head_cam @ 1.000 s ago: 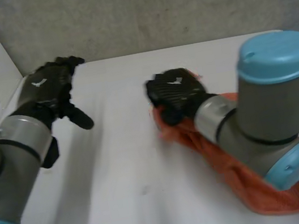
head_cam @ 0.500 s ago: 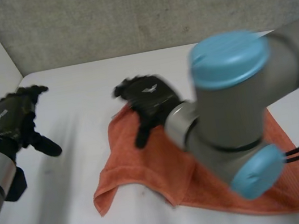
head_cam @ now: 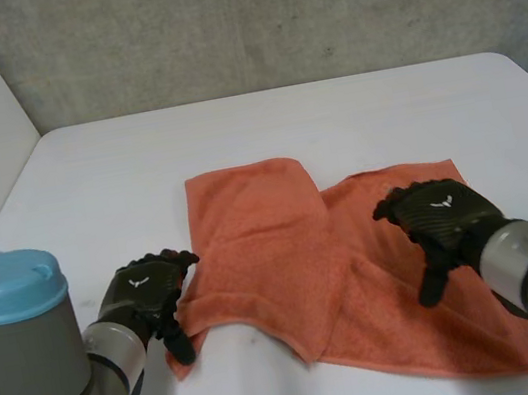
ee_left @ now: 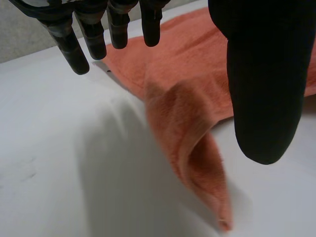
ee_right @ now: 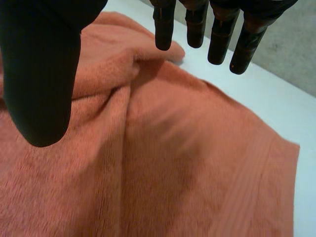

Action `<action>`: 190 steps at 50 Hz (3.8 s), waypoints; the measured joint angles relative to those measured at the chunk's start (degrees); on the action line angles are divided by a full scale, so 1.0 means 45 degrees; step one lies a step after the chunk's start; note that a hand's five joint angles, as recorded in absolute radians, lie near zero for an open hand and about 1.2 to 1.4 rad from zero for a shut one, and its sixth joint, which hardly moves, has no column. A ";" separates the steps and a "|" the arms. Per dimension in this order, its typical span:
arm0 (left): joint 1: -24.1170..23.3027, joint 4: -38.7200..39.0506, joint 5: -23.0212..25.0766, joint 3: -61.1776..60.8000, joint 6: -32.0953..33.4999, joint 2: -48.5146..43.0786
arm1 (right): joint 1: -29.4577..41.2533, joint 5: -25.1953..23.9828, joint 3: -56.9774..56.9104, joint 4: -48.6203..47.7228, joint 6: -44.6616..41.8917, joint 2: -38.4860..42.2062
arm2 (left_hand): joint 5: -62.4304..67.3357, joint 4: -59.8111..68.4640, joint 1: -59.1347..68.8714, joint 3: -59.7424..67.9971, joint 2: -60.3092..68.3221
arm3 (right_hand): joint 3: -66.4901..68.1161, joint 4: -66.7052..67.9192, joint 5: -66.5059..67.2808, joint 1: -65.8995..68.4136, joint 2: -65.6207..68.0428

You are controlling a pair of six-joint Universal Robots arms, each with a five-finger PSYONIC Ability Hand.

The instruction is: Fold the laundry

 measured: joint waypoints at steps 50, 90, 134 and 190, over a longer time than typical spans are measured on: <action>0.2026 0.1670 -0.0683 0.3660 0.0048 0.1123 | -0.2246 -0.3105 0.3529 -0.0043 -0.1270 -0.2665 | 1.2687 1.3298 1.2792 1.3350 1.3337 | 0.0255 0.0038 0.0043 0.0043 0.0014; 0.1804 0.0689 -0.0725 0.5835 0.0035 0.0829 | -0.0302 -0.2158 0.3147 -0.1590 0.2378 0.0363 | 1.2739 1.3302 1.2820 1.3362 1.3346 | 0.0573 0.0148 0.0339 0.0045 0.0017; 0.2881 -0.0404 -0.0878 0.6445 -0.0315 0.1021 | -0.1451 0.0640 0.2340 -0.4043 0.0971 0.1236 | 1.2739 1.3304 1.2885 1.3363 1.3347 | 1.1916 1.1806 1.1145 0.9594 1.1901; 0.3381 -0.2855 -0.0364 0.2444 0.2832 -0.0705 | -0.3627 -0.0632 -0.2511 0.3390 -0.7861 0.1583 | 1.2782 1.3306 1.2932 1.3369 1.3348 | 1.2300 1.2159 1.1645 0.9772 1.2199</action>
